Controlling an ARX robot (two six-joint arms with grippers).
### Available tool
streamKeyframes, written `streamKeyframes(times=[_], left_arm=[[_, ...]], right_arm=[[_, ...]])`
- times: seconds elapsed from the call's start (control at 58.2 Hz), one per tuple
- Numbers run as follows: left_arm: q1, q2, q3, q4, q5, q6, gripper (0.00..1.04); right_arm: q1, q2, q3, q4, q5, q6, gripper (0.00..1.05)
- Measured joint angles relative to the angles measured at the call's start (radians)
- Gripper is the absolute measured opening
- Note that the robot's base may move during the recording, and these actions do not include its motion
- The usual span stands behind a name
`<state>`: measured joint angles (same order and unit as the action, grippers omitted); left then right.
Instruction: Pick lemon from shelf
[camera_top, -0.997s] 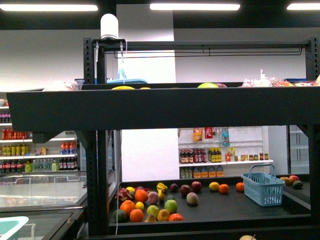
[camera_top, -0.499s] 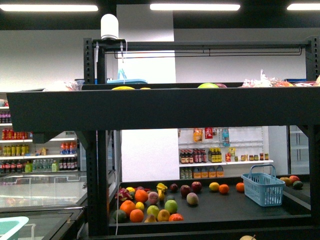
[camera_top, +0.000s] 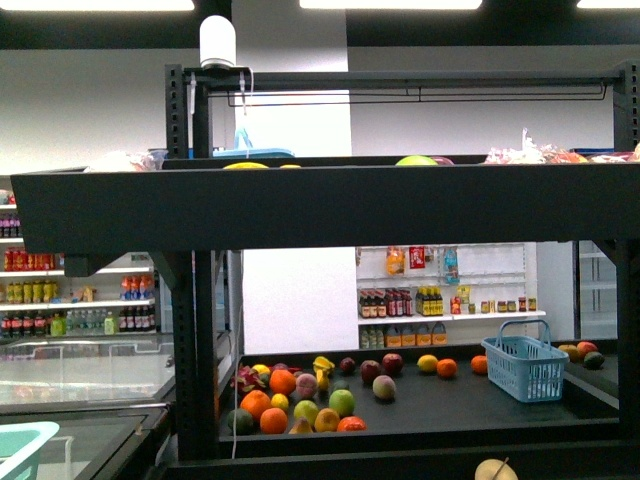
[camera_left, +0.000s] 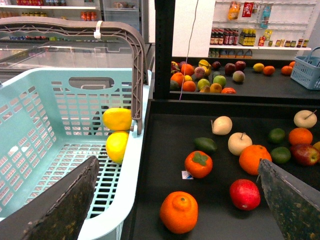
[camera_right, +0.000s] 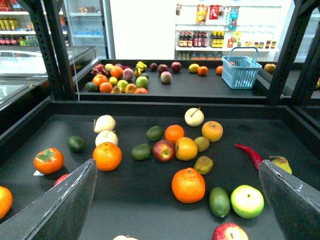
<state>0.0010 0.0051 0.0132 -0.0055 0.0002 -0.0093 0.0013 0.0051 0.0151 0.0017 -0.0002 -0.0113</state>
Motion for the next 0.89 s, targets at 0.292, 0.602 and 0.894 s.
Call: streamKeyframes(times=[0.292, 0.602, 0.894], left_arm=[[0.0, 0.0, 0.0, 0.0, 0.0, 0.0, 0.97], [0.0, 0.0, 0.0, 0.0, 0.0, 0.0, 0.97], [0.0, 0.0, 0.0, 0.0, 0.0, 0.0, 0.97]], right_arm=[[0.0, 0.0, 0.0, 0.0, 0.0, 0.0, 0.97], [0.0, 0.0, 0.0, 0.0, 0.0, 0.0, 0.97], [0.0, 0.0, 0.0, 0.0, 0.0, 0.0, 0.97]])
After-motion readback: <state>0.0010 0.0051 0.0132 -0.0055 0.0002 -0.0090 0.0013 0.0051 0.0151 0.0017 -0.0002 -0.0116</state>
